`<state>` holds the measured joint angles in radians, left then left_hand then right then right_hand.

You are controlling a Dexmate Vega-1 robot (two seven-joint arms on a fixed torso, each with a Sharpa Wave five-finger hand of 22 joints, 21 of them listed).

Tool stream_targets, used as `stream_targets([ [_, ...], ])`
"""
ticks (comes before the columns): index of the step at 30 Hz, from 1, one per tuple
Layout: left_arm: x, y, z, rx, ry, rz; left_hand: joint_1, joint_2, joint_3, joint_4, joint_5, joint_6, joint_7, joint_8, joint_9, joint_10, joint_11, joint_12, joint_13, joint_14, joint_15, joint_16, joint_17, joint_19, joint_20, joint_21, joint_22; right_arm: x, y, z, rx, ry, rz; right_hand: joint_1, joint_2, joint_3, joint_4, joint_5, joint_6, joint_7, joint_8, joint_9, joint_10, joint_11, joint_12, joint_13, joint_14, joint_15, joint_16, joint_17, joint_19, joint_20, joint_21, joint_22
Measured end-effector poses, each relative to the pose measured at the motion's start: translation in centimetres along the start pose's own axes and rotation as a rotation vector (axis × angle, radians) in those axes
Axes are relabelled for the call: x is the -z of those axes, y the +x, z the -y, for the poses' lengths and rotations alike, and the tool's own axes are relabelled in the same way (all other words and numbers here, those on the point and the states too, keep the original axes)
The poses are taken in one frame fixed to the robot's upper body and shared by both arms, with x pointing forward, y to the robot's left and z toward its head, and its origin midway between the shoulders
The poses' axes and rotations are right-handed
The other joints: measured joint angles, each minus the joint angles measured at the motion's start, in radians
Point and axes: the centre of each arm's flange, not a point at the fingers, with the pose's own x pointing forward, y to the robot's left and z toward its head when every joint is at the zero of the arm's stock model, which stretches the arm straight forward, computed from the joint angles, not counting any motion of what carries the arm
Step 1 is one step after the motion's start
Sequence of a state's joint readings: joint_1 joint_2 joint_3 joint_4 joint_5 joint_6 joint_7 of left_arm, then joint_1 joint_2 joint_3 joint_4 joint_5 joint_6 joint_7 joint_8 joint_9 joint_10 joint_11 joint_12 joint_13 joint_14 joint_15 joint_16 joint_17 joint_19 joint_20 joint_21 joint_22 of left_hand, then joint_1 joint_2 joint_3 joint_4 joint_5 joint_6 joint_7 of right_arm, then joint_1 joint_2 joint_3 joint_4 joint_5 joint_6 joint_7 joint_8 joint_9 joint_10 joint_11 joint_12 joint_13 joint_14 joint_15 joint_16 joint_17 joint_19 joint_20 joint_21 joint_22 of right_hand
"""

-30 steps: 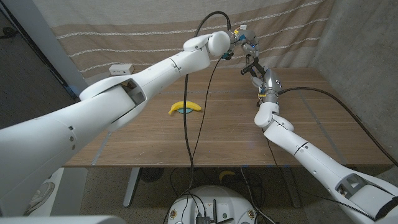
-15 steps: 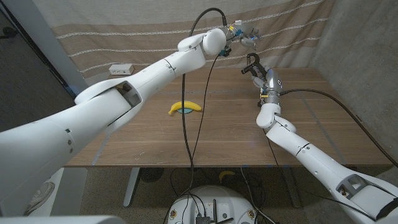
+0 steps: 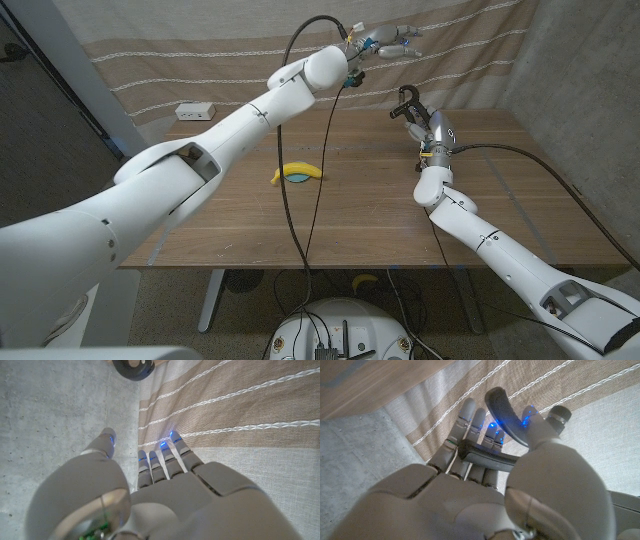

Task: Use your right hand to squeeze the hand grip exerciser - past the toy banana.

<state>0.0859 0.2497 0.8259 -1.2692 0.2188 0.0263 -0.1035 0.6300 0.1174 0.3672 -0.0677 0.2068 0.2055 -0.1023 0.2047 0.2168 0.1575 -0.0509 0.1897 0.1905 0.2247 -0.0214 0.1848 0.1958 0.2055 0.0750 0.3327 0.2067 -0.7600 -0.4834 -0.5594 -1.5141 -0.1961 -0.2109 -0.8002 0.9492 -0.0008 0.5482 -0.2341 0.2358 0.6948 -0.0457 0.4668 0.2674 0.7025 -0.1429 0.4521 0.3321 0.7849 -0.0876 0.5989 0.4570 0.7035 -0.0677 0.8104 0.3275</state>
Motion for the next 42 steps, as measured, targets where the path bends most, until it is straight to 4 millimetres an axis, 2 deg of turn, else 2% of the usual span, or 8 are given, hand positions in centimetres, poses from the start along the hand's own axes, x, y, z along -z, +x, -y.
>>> stream_targets([
  [2,-1.0,-0.4,-0.3,-0.013,-0.141,0.105,-0.013,0.003,0.002,0.006,0.0,0.0,0.0,-0.002,-0.003,0.003,0.003,0.0,0.0,0.0,0.0,0.002,0.002,0.0,0.0,0.0,0.0,0.3,0.0,0.1,0.003,-0.004,-0.006,0.0,0.0,0.0,0.0,0.0,0.004,-0.001,0.004,0.0,0.004,0.004,0.0,0.005,0.0,0.0,0.0,0.0,0.0,0.0,0.0,0.0],
  [13,2.2,-2.5,-0.3,-0.076,-0.302,0.119,-0.066,0.018,-0.008,0.025,-0.008,0.011,0.0,-0.005,-0.019,0.032,0.01,0.015,0.0,0.017,0.002,0.012,-0.001,0.008,0.0,0.004,0.0,0.5,0.0,0.2,0.008,-0.006,-0.002,0.0,0.0,0.0,0.0,-0.02,0.019,-0.005,0.008,0.008,0.014,-0.007,0.0,0.018,0.031,-0.006,0.0,0.013,0.0,0.0,0.043,0.002],
  [17,2.6,-3.5,-1.0,-0.118,-0.411,0.165,-0.081,0.026,-0.008,0.033,-0.008,0.011,0.0,-0.009,-0.022,0.037,0.015,0.015,0.0,0.022,0.007,0.012,0.002,0.008,0.0,0.004,0.0,0.8,0.0,0.5,0.009,-0.014,-0.001,0.0,0.0,0.005,-0.005,-0.032,0.045,-0.017,0.017,0.02,0.023,-0.009,0.0,0.028,0.045,-0.013,0.001,0.023,0.0,0.0,0.066,0.006],
  [20,3.6,-4.1,-1.0,-0.129,-0.461,0.162,-0.096,0.03,-0.009,0.04,-0.015,0.013,0.003,-0.009,-0.024,0.038,0.016,0.015,0.0,0.022,0.007,0.012,0.002,0.008,0.0,0.004,0.0,0.8,0.0,0.6,0.006,-0.016,0.002,0.0,0.0,0.004,-0.004,-0.041,0.079,-0.044,0.029,0.035,0.023,-0.009,0.0,0.042,0.063,-0.017,0.006,0.034,0.0,0.0,0.097,0.013],
  [29,5.5,-5.6,-1.1,-0.16,-0.544,0.152,-0.125,0.043,-0.014,0.055,-0.018,0.018,0.008,-0.013,-0.026,0.048,0.026,0.015,0.0,0.031,0.005,0.012,0.002,0.008,0.0,0.004,0.0,0.7,0.1,1.2,-0.002,-0.025,0.004,0.054,-0.033,0.008,-0.008,-0.059,0.091,-0.038,0.067,0.099,0.037,-0.002,0.0,0.108,0.133,-0.036,0.032,0.089,0.007,0.0,0.223,0.043],
  [31,6.0,-6.0,-1.2,-0.169,-0.581,0.153,-0.133,0.041,-0.013,0.058,-0.018,0.018,0.008,-0.013,-0.026,0.048,0.026,0.015,0.0,0.031,0.005,0.012,0.002,0.008,0.0,0.004,0.0,0.7,0.1,1.2,-0.007,-0.027,0.002,0.078,-0.023,0.008,-0.008,-0.059,0.085,-0.032,0.077,0.118,0.039,0.0,0.007,0.132,0.147,-0.04,0.044,0.117,0.007,0.0,0.259,0.054],
  [39,7.0,-7.1,-1.2,-0.183,-0.627,0.145,-0.154,0.048,-0.016,0.072,-0.022,0.022,0.012,-0.012,-0.031,0.048,0.026,0.015,0.0,0.031,0.005,0.012,0.002,0.013,0.005,0.004,0.005,0.8,0.2,1.6,-0.027,-0.032,-0.003,0.102,-0.047,0.008,-0.008,-0.059,0.087,-0.02,0.091,0.158,0.048,0.009,0.015,0.195,0.181,-0.052,0.059,0.169,0.007,0.0,0.36,0.074],
  [42,7.3,-7.3,-1.2,-0.185,-0.641,0.14,-0.161,0.051,-0.015,0.073,-0.026,0.023,0.013,-0.012,-0.031,0.048,0.026,0.015,0.0,0.031,0.005,0.012,0.002,0.013,0.005,0.004,0.005,0.9,0.2,1.9,-0.032,-0.037,-0.002,0.124,-0.037,0.009,-0.009,-0.062,0.087,-0.02,0.097,0.166,0.052,0.012,0.015,0.206,0.182,-0.053,0.06,0.178,0.011,-0.004,0.374,0.076],
])
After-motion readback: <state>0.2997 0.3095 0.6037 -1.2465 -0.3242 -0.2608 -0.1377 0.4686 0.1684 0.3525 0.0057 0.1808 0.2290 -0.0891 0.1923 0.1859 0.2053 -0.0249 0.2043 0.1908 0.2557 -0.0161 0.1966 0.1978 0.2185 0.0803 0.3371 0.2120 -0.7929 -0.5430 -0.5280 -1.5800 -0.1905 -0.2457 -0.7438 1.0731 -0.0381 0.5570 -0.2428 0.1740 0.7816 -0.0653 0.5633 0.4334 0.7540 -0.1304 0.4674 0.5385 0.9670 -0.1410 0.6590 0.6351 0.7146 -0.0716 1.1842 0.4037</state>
